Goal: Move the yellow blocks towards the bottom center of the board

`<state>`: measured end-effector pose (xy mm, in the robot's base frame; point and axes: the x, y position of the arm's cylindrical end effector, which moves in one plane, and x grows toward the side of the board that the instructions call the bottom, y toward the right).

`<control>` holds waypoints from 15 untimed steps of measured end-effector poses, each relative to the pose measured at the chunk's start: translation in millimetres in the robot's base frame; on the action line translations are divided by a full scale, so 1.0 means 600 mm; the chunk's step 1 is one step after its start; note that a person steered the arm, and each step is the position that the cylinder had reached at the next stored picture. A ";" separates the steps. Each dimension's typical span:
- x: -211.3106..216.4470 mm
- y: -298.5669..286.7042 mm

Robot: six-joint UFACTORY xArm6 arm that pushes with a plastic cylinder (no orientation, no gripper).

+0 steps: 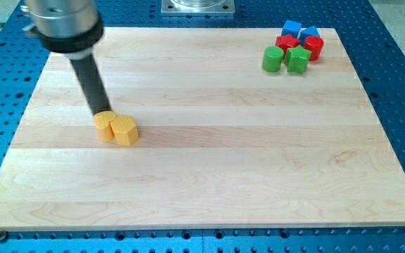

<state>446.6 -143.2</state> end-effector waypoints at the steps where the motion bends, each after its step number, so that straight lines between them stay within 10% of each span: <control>1: 0.024 0.071; 4: 0.022 -0.068; 9: 0.153 0.278; 12: -0.006 0.251; 15: 0.088 0.177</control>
<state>499.6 -37.1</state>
